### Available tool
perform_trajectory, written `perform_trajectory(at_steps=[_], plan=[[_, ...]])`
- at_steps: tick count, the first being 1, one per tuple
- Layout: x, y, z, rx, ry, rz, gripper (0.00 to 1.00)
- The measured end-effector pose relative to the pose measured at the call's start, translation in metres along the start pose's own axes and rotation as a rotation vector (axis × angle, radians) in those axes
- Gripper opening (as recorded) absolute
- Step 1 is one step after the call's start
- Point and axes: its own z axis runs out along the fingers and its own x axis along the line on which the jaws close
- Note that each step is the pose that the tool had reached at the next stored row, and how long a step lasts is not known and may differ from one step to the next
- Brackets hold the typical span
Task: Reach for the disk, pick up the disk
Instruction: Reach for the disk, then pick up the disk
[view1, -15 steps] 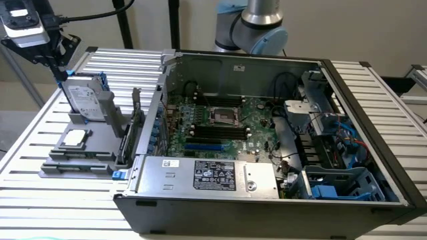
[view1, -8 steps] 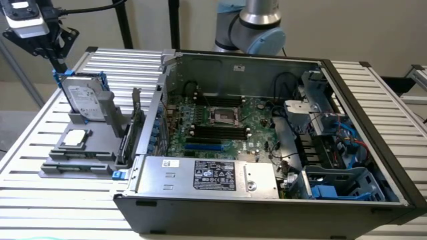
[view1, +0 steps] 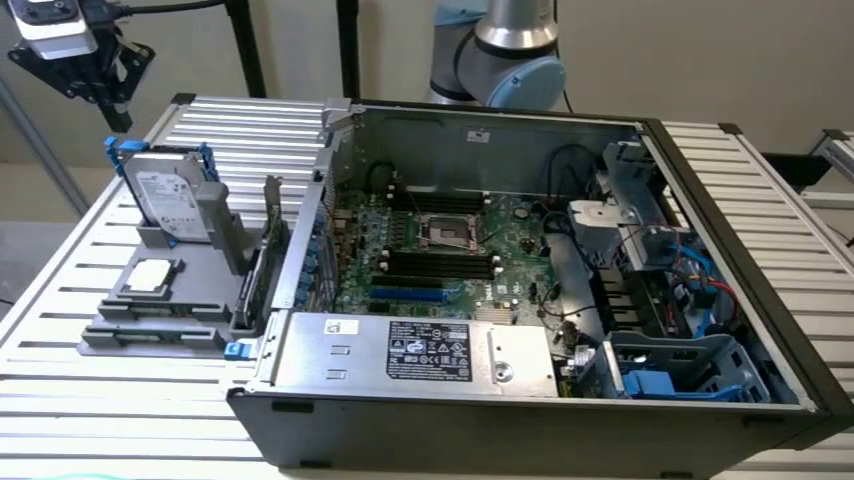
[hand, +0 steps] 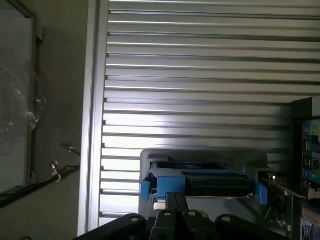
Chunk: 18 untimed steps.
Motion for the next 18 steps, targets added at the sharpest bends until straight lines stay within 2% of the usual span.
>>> perform_trajectory(at_steps=[18], plan=[[0.0011,0.0009,0.0,0.0,0.0004,-0.013,0.11]])
